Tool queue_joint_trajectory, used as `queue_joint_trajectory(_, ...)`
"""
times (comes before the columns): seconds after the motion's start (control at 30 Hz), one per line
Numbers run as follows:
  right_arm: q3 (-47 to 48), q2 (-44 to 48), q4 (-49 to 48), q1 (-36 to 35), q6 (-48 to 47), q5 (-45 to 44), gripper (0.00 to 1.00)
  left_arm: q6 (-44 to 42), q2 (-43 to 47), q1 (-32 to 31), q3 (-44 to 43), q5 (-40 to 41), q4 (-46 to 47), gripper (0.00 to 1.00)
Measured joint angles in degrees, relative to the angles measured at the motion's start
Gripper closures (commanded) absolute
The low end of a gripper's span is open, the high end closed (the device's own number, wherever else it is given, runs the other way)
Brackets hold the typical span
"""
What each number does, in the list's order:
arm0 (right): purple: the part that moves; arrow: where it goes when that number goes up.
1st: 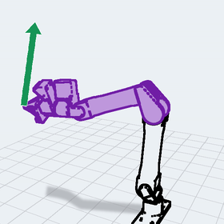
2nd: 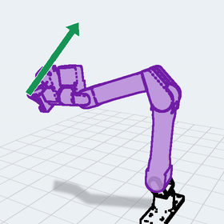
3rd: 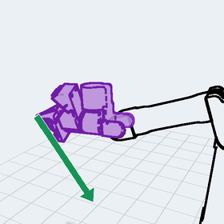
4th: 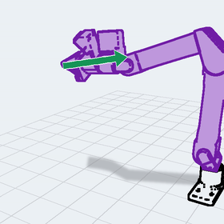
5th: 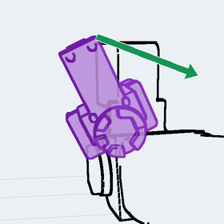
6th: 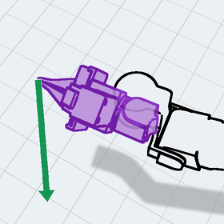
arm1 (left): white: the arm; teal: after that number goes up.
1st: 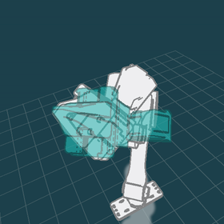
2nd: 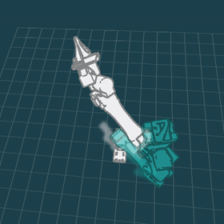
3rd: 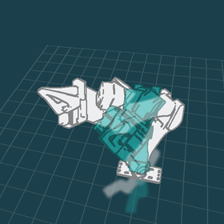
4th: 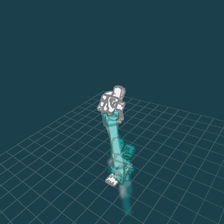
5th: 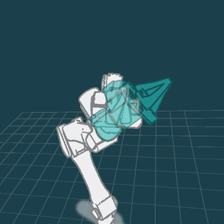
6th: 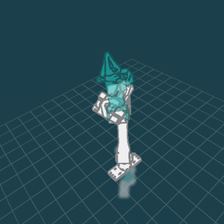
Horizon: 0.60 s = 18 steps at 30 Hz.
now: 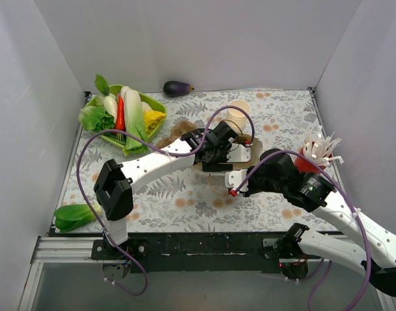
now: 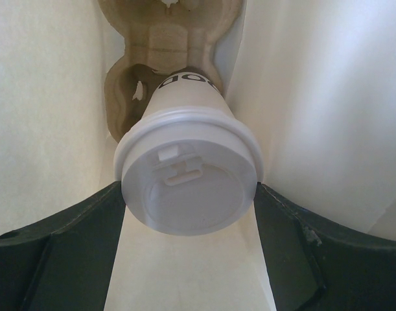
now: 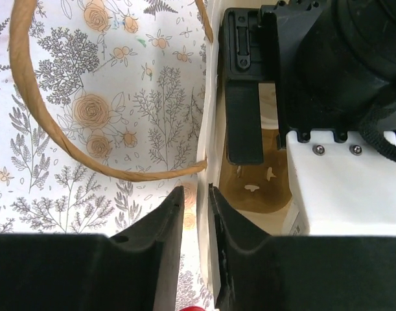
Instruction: Pack the takeout coffee
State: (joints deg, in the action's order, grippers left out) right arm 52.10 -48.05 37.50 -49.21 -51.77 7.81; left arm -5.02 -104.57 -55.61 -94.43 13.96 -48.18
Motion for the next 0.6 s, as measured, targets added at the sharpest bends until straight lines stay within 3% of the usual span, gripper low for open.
queue_joint_trajectory(0.17,0.00,0.00,0.15,-0.02,-0.57,0.02,0.55,0.13,0.00,0.00,0.00,0.00,0.02,1.00)
queue_joint_trajectory(0.3,-0.02,0.00,0.02,-0.02,-0.83,-0.35,0.53,0.22,0.00,0.00,0.00,0.00,0.07,1.00)
queue_joint_trajectory(0.6,-1.86,-1.53,-1.88,-0.04,-0.92,-2.21,0.61,0.39,0.00,0.00,0.02,0.00,0.02,1.00)
